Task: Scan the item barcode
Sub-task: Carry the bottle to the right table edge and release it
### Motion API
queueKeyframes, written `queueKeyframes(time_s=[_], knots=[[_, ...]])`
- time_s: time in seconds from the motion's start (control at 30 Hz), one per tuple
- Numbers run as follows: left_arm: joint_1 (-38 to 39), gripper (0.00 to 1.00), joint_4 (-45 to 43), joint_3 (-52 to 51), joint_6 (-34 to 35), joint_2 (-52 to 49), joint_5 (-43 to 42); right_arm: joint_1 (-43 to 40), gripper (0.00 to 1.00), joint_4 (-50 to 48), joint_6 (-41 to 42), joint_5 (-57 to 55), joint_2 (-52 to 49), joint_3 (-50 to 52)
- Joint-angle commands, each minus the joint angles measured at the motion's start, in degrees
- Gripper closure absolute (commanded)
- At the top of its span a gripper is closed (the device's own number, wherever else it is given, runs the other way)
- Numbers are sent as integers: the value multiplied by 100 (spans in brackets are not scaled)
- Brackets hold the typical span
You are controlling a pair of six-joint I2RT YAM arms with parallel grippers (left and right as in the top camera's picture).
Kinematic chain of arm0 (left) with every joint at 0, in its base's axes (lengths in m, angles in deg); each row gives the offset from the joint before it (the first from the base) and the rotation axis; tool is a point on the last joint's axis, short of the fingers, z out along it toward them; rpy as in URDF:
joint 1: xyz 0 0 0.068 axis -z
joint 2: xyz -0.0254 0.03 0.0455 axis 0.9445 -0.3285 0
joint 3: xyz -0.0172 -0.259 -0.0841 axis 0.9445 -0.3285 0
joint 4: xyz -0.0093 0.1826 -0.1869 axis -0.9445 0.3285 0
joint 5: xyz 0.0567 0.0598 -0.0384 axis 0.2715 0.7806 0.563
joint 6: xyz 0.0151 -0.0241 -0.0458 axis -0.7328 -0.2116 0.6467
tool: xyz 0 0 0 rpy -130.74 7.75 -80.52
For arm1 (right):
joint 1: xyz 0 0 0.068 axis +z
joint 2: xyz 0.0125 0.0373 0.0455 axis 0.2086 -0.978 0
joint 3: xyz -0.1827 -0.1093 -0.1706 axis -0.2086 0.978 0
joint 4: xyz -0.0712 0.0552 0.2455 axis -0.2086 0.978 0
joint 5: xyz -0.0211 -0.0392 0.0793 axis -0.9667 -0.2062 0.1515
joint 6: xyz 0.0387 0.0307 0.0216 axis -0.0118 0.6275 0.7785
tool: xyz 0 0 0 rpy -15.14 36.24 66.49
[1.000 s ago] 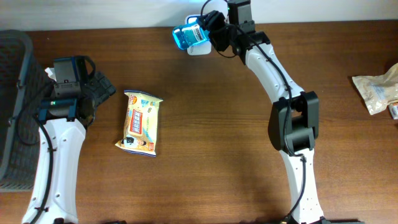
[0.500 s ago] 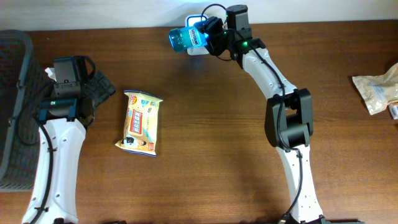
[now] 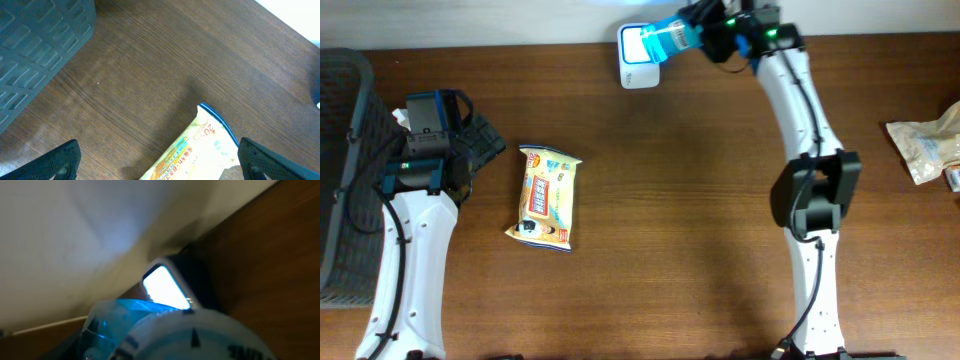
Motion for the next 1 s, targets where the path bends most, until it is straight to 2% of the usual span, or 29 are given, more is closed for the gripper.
queueKeyframes(time_s=[0.0, 0.1, 0.33, 0.5, 0.77, 0.83, 0.9, 0.97], knots=[[-22, 1, 4, 39, -76, -70, -42, -643, 52, 411, -308, 4, 306, -450], [-20, 1, 4, 39, -74, -70, -39, -1185, 52, 931, -326, 4, 304, -461], [-22, 1, 4, 39, -74, -70, -42, -2719, 52, 2135, -1113, -260, 304, -461], [-22, 1, 4, 39, -74, -70, -39, -3711, 51, 2791, -1539, -925, 302, -459], [-20, 1, 2, 39, -76, -68, -42, -4629, 47, 3128, -2251, -1694, 269, -457], [-22, 1, 4, 39, -76, -70, -39, -4704, 39, 3147, -2284, -1777, 267, -457], [-22, 1, 4, 39, -74, -70, -39, -4736, 17, 3147, -2345, -1840, 267, -457], [-22, 1, 4, 39, -76, -70, -39, -4736, 10, 3147, -2369, -1840, 267, -457]])
